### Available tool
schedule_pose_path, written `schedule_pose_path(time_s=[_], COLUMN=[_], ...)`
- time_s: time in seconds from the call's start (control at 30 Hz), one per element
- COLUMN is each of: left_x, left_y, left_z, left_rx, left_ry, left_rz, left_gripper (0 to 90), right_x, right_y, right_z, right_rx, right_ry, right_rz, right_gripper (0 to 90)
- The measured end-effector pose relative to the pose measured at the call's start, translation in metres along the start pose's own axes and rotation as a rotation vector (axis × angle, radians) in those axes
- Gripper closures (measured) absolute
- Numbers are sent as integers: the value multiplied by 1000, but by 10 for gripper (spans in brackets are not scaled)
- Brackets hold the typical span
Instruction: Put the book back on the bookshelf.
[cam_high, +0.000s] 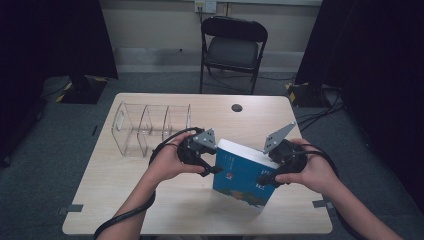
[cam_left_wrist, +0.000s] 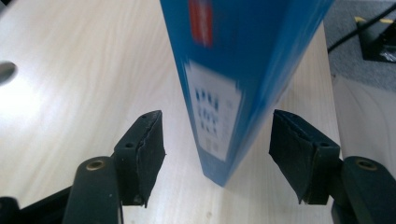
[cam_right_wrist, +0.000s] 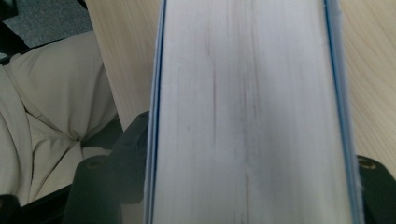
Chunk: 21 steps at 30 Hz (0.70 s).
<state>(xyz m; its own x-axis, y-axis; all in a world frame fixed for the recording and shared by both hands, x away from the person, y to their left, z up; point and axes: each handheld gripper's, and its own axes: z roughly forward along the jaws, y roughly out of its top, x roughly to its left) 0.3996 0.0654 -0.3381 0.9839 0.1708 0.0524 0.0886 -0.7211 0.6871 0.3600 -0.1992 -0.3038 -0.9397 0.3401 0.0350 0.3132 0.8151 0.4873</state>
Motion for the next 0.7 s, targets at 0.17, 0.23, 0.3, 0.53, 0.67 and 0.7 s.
schedule_pose_path(time_s=[0.17, 0.23, 0.3, 0.53, 0.67, 0.7], left_x=[-2, -2, -2, -2, -1, 0], left_y=[9, 11, 12, 18, 22, 22], left_z=[-3, -3, -2, -6, -6, -5], left_rx=[12, 16, 17, -7, 23, 10], left_ry=[-2, -9, -8, -30, -28, -29], left_rz=[33, 40, 51, 23, 36, 35], left_gripper=[400, 402, 412, 455, 465, 468], right_x=[0, 1, 1, -3, -6, -7], right_y=[-1, -1, -3, -12, -22, -25], right_z=[0, 0, -1, -4, -5, -5], right_rx=[1, 5, -5, -19, -29, -29], right_ry=[-5, -9, -13, -22, -19, -20], right_rz=[-3, -5, -5, 6, 16, 20], right_gripper=[342, 336, 329, 329, 329, 330])
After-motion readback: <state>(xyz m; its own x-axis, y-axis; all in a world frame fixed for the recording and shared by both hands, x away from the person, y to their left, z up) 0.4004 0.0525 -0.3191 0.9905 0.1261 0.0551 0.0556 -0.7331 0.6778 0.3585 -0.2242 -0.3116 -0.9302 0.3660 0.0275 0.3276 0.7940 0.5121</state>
